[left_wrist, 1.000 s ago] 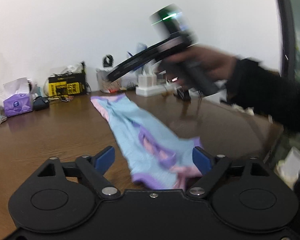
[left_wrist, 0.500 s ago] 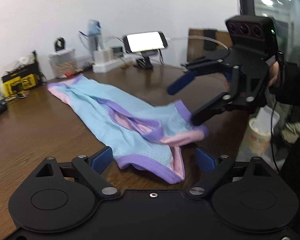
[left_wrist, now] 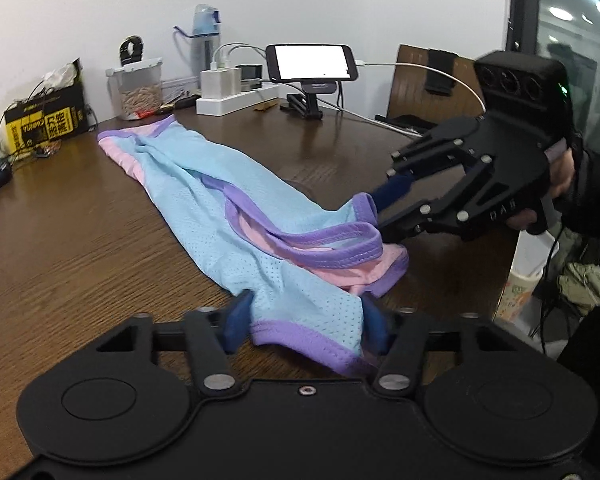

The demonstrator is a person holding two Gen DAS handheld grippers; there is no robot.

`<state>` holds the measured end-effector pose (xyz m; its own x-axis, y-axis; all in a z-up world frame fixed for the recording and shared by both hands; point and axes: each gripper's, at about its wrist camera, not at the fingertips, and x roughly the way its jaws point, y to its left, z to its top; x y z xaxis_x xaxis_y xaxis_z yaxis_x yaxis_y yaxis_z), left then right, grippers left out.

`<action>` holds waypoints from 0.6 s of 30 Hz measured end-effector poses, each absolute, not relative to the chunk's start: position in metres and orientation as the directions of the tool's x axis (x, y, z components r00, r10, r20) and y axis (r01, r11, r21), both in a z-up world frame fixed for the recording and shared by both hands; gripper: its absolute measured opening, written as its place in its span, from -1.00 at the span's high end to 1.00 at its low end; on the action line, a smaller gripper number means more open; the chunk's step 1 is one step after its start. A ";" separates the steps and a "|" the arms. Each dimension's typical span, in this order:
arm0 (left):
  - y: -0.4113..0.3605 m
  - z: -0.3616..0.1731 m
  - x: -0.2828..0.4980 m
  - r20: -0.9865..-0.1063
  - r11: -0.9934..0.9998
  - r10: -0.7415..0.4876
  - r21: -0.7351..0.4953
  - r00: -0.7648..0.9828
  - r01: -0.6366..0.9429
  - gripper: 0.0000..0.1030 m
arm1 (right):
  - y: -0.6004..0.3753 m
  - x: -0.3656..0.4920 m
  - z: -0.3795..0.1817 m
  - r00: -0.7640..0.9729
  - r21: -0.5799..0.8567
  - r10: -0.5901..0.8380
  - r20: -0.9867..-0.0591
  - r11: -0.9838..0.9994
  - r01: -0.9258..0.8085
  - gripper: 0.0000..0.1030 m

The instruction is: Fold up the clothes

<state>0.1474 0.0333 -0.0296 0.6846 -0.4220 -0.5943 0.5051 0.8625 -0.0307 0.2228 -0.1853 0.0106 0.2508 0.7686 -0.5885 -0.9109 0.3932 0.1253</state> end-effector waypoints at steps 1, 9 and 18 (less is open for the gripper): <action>0.028 -0.029 0.145 -0.597 0.858 -0.428 -0.034 0.678 0.512 0.13 | -0.187 0.221 0.012 0.242 0.122 0.767 -0.594 0.383 -0.916 0.25; 0.012 -0.029 0.122 -0.552 0.831 -0.500 -0.090 0.667 0.548 -0.17 | -0.212 0.213 0.021 0.183 0.120 0.752 -0.634 0.329 -0.937 0.05; 0.024 -0.016 0.107 -0.502 0.845 -0.480 -0.043 0.720 0.533 -0.71 | -0.234 0.211 0.051 0.146 0.122 0.811 -0.567 0.258 -0.958 -0.47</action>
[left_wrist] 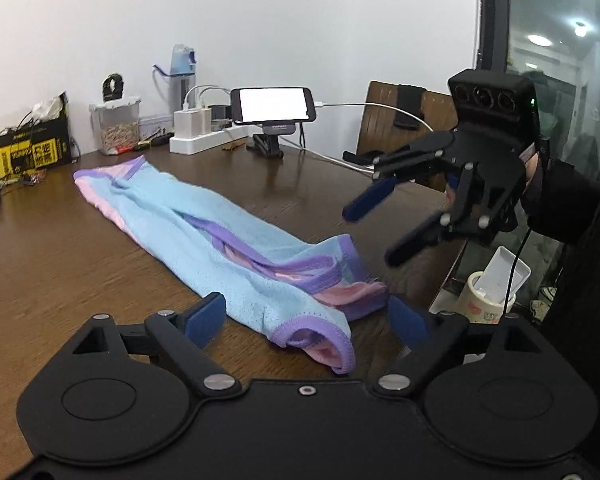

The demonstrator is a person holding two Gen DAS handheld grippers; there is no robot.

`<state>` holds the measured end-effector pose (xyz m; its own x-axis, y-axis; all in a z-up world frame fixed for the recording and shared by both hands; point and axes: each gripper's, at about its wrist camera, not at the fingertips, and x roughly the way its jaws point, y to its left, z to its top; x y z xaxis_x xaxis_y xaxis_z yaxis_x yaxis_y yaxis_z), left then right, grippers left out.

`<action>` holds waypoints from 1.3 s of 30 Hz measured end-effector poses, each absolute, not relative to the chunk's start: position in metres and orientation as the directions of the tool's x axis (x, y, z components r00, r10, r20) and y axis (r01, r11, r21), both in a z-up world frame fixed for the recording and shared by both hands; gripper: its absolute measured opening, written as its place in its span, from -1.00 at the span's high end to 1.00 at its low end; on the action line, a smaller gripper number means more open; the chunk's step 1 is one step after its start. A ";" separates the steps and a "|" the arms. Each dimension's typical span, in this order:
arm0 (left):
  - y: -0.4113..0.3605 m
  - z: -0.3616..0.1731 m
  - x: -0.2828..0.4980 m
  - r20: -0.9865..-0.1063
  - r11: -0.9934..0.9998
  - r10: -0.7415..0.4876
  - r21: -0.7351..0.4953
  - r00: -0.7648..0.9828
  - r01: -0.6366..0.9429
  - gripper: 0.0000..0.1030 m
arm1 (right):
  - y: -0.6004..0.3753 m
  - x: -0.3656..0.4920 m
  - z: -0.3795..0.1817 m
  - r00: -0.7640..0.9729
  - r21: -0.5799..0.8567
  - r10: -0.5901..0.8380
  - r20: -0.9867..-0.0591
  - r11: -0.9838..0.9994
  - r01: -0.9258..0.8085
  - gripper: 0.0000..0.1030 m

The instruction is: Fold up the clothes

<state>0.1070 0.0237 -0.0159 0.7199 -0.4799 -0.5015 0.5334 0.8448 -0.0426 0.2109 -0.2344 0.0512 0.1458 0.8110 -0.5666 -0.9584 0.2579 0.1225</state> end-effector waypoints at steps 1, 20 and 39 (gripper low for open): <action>0.022 -0.020 0.109 -0.515 0.859 -0.457 -0.041 0.725 0.511 -0.71 | -0.235 0.214 0.053 0.145 0.136 0.819 -0.555 0.261 -0.956 -0.48; 0.018 -0.033 0.120 -0.545 0.897 -0.402 -0.073 0.735 0.437 -0.70 | -0.214 0.216 0.026 0.082 0.159 0.786 -0.613 0.224 -0.961 0.34; 0.026 -0.023 0.095 -0.418 0.898 -0.437 -0.153 0.797 0.412 -0.71 | -0.154 0.311 0.083 0.268 0.133 0.822 -0.502 0.380 -0.915 -0.55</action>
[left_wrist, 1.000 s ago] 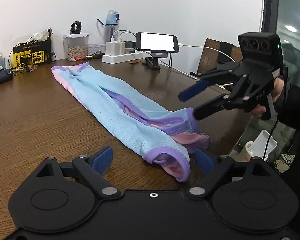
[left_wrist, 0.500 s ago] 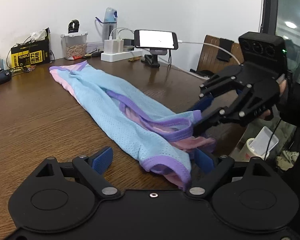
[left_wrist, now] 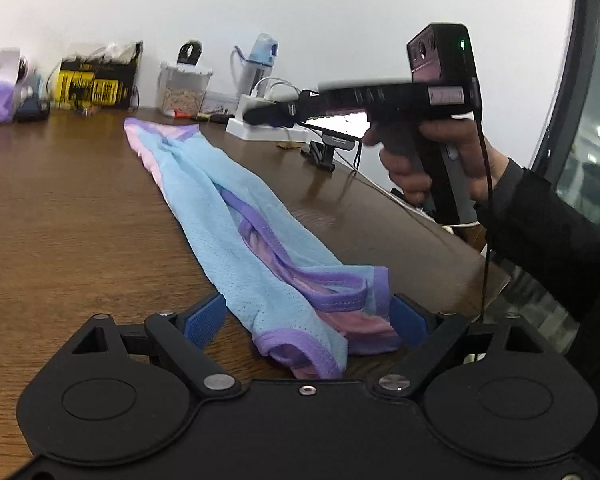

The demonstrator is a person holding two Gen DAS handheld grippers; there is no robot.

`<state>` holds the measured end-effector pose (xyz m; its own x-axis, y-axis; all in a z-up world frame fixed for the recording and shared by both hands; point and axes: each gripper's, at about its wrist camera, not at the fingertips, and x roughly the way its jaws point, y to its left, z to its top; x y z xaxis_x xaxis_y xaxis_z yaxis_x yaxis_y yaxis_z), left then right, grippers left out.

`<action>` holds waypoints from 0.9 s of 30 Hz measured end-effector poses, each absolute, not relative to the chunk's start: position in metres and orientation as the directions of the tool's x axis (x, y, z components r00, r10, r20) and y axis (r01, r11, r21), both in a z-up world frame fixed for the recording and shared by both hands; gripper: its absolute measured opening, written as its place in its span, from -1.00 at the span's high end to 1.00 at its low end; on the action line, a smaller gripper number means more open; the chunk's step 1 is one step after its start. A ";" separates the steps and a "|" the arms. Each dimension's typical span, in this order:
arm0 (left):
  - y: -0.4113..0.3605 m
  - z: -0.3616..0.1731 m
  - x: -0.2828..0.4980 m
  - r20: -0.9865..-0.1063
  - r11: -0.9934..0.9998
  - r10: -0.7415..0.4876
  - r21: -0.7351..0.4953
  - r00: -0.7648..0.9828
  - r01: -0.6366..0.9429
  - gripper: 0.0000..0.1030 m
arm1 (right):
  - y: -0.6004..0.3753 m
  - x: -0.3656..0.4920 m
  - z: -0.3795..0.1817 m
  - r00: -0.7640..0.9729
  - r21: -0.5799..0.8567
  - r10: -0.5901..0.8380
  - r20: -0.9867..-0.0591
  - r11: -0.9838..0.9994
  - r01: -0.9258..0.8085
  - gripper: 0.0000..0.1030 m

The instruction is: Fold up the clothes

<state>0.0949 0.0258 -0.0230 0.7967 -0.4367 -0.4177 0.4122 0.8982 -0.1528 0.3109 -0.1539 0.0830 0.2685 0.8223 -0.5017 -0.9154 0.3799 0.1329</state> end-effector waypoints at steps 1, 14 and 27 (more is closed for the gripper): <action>0.028 -0.019 0.089 -0.401 0.887 -0.447 -0.082 0.800 0.454 -0.71 | -0.158 0.303 0.080 0.252 0.102 0.829 -0.500 0.345 -0.933 -0.55; 0.026 -0.024 0.119 -0.548 0.601 -0.601 0.169 0.581 0.781 -0.54 | -0.213 0.179 0.050 0.047 -0.031 0.784 -0.619 0.036 -0.999 -0.37; 0.035 -0.021 0.146 -0.623 0.573 -0.624 0.047 0.472 0.819 0.75 | -0.217 0.201 0.037 -0.023 0.092 0.796 -0.604 0.040 -0.995 0.73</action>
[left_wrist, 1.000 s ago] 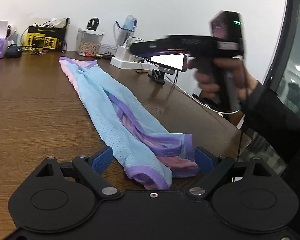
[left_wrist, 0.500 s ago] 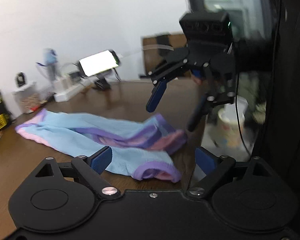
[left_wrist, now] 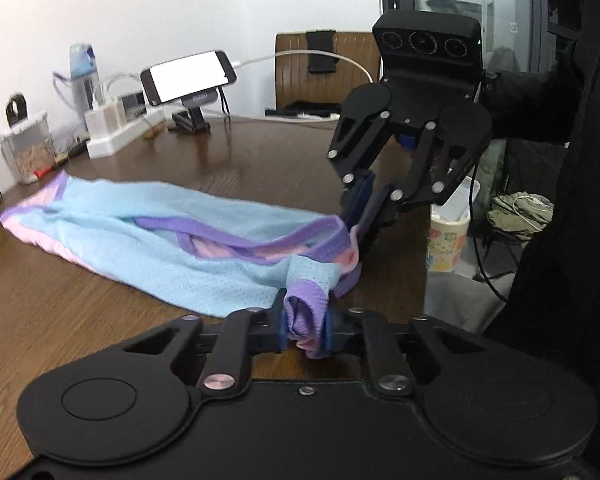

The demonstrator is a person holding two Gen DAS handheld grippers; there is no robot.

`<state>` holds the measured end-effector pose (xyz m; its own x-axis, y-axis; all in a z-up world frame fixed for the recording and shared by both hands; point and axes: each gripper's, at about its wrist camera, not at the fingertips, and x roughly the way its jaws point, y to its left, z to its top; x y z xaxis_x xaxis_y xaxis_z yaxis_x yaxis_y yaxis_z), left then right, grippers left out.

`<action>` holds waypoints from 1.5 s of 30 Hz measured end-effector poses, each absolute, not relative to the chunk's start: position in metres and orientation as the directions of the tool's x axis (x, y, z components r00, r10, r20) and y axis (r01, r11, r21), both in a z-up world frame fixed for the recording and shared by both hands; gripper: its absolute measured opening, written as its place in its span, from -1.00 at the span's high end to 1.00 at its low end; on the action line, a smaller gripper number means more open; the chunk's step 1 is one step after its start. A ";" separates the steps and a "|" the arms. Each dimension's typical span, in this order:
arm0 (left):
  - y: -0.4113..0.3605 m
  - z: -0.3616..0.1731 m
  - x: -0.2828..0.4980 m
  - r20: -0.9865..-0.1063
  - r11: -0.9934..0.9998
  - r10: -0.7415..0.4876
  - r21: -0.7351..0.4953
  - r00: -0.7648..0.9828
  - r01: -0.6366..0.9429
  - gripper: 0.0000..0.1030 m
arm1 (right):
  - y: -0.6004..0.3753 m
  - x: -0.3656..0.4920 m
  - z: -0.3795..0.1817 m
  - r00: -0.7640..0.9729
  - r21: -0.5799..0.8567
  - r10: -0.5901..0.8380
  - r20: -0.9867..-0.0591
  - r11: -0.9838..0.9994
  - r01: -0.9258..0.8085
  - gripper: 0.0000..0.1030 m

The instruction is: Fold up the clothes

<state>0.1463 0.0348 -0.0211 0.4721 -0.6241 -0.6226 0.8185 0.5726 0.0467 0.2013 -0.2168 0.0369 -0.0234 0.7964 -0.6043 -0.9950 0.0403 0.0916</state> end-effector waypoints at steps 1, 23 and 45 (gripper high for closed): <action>0.036 -0.017 0.143 -0.623 0.559 -0.633 0.042 0.459 0.828 0.75 | -0.220 0.200 0.038 -0.052 0.119 0.800 -0.598 0.025 -0.993 0.73; 0.079 0.000 0.291 -0.549 0.841 -0.512 -0.166 0.660 0.514 -0.31 | -0.187 0.345 0.039 0.273 0.202 0.789 -0.550 0.443 -0.874 -0.10; 0.035 -0.021 0.214 -0.611 0.651 -0.530 0.150 0.588 0.744 -0.51 | -0.193 0.223 0.034 0.300 -0.315 0.738 -0.604 0.125 -0.941 -0.32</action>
